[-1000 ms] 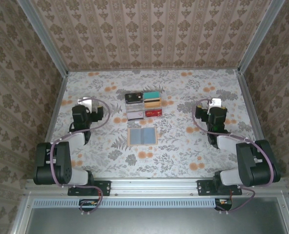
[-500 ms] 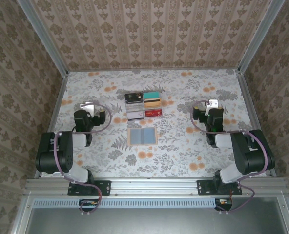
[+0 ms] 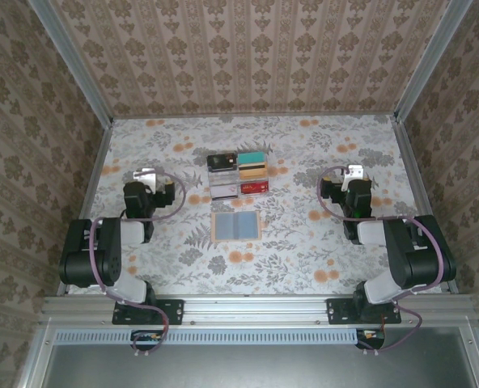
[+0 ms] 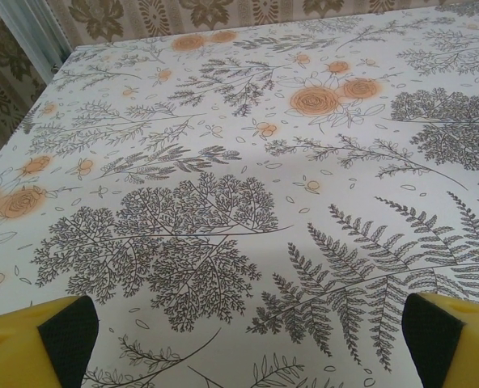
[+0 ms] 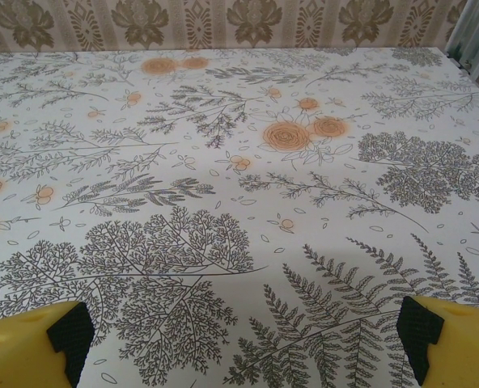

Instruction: Take the credit cards out of the card holder

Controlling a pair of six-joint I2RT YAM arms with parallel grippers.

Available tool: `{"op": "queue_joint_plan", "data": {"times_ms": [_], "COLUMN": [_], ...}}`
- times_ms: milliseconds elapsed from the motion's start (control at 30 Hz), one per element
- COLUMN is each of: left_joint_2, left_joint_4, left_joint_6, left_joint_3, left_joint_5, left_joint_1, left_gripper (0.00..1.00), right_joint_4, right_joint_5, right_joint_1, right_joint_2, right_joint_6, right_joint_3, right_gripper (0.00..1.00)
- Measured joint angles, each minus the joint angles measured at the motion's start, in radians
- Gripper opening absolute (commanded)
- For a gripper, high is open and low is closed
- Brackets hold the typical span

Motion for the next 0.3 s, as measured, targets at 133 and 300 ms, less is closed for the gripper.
{"op": "queue_joint_plan", "data": {"times_ms": [133,300], "left_joint_2": [0.0,0.0], "left_joint_4": [0.0,-0.001], "left_joint_6": [0.0,0.0], "left_joint_3": [0.0,0.0], "left_joint_5": [0.0,0.003], "left_joint_1": [0.001,0.006], "left_gripper": [1.0,1.0], "right_joint_4": [0.0,0.0], "right_joint_5": [0.0,0.0], "right_joint_1": [0.0,0.0], "right_joint_2": [0.0,0.0], "right_joint_6": [0.0,0.0], "right_joint_3": [0.0,0.0], "right_gripper": [1.0,1.0]}}
